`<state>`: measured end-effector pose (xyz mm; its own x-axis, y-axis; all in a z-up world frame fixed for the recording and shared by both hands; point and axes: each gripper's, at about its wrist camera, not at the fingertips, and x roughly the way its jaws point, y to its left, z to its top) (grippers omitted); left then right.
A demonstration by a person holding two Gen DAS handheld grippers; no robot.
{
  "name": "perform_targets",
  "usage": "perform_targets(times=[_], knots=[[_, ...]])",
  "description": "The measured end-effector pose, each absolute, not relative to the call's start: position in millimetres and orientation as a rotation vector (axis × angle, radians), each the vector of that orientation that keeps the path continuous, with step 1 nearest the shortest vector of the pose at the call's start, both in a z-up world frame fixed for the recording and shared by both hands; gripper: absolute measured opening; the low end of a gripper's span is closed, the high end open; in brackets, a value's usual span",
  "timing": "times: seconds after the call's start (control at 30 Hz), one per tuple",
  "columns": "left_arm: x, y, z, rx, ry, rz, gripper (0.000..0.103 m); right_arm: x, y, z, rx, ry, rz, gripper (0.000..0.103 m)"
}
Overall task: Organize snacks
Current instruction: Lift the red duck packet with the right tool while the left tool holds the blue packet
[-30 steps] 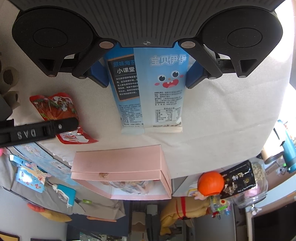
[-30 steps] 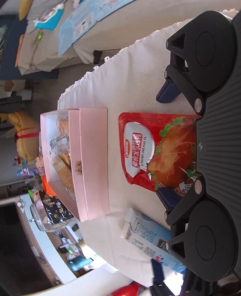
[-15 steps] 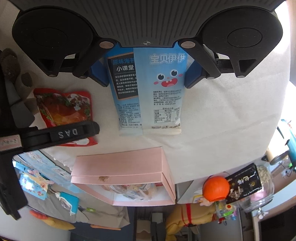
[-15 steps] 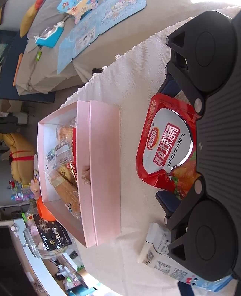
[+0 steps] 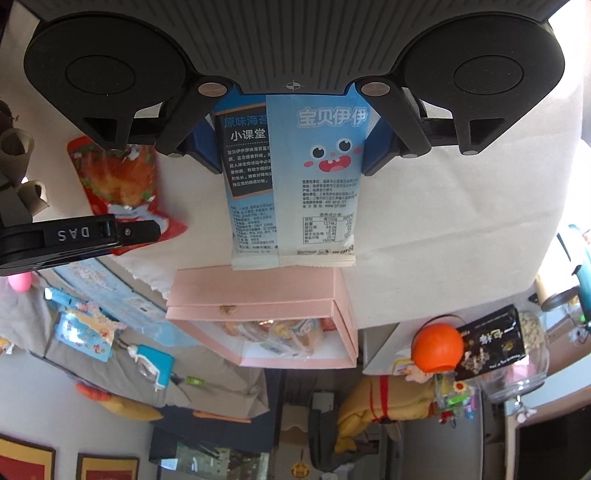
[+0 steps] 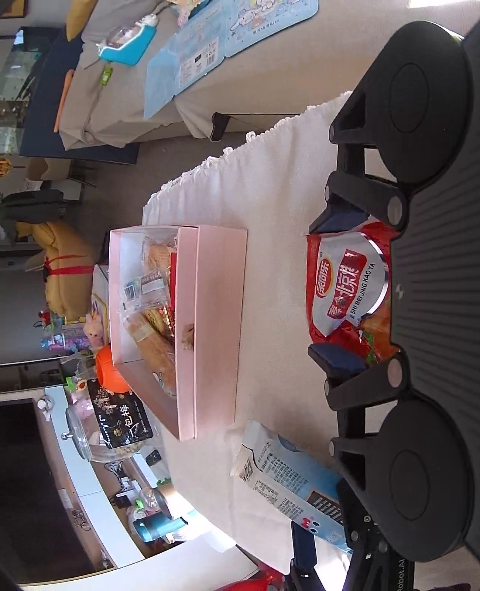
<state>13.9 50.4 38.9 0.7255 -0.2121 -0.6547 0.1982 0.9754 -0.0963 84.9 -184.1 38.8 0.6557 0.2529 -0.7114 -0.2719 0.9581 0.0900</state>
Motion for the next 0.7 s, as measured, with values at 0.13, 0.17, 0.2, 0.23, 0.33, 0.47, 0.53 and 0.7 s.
perform_targets(times=[0.13,0.17,0.2,0.23,0.33,0.47,0.53,0.7], knots=[[14,49,65,-0.042,0.657,-0.237,0.085,90,-197,55,0.017,0.818,0.332,0.001],[15,49,70,-0.044,0.643,-0.237,0.085,91,-203,59,0.053,0.818,0.353,0.001],[15,50,76,-0.048,0.630,-0.237,0.085,92,-208,62,0.072,0.812,0.359,0.001],[15,50,79,-0.053,0.622,-0.236,0.085,93,-212,64,0.077,0.803,0.363,0.001],[16,54,78,-0.080,0.637,-0.231,0.085,92,-224,67,0.095,0.790,0.377,0.007],[17,58,62,-0.101,0.676,-0.225,0.085,94,-240,47,0.269,0.908,0.300,0.071],[17,60,55,-0.077,0.693,-0.215,0.085,89,-239,36,0.334,0.981,0.315,0.070],[20,80,42,-0.092,0.722,-0.177,0.085,63,-210,31,0.264,1.102,0.350,0.069]])
